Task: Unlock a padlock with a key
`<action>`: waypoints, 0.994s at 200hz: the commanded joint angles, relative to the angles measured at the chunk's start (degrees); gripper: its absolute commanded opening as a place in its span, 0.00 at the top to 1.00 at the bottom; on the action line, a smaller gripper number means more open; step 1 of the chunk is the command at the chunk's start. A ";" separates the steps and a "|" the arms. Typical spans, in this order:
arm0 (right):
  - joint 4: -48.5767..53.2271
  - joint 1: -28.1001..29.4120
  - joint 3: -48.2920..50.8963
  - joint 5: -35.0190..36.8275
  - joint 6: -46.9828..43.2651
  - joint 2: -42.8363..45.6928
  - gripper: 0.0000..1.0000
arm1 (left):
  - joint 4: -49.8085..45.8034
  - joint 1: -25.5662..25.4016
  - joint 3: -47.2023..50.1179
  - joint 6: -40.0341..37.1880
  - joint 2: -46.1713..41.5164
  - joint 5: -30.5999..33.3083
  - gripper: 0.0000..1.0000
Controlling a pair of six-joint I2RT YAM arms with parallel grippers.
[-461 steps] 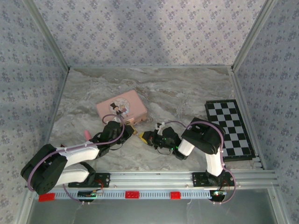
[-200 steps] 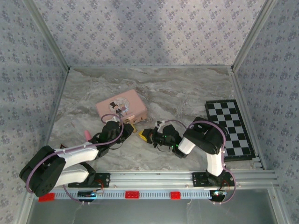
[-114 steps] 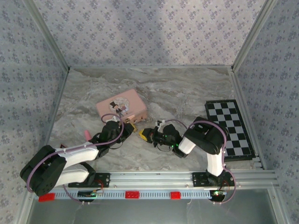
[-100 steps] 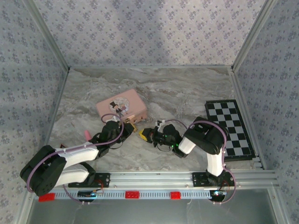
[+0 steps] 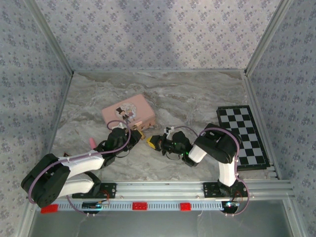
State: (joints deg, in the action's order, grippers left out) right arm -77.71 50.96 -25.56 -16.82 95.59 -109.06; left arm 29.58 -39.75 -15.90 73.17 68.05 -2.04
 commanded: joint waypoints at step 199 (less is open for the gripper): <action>-2.20 -0.85 -6.36 -0.47 0.21 -0.40 1.00 | 10.41 -2.85 -2.31 0.26 1.54 -5.60 1.00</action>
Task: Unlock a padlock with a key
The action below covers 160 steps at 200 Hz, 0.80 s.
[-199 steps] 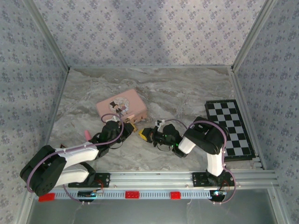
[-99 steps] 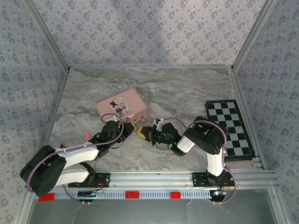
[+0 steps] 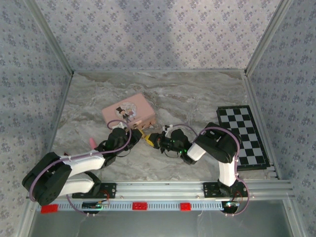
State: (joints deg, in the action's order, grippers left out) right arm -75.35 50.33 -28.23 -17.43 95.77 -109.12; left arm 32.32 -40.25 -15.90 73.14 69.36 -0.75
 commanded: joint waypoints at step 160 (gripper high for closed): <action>-4.54 -1.36 5.19 2.05 -1.94 0.69 0.59 | -1.51 -1.77 -0.37 -1.25 -5.36 1.52 1.00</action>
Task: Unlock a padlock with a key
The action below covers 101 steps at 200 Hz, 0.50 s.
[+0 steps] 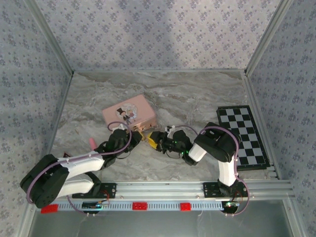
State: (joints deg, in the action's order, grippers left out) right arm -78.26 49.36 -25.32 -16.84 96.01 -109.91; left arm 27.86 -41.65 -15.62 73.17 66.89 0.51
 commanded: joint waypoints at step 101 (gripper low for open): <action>18.27 -1.90 2.52 0.76 -17.23 9.25 0.59 | -4.44 0.52 -1.36 1.47 -4.36 0.36 1.00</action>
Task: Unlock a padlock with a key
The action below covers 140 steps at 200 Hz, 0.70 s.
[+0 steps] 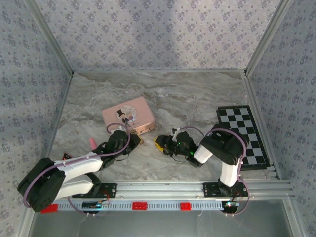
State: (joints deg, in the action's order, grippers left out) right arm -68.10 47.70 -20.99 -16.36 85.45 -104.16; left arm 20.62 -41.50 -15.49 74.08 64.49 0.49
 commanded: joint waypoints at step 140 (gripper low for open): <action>30.53 16.22 -6.94 29.91 -73.04 22.27 0.51 | -1.48 1.37 -3.06 1.54 -1.72 -1.79 1.00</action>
State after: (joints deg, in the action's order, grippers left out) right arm -33.12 62.00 -29.17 7.29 27.22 -81.47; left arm 17.72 -40.49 -15.70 75.75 63.79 -0.67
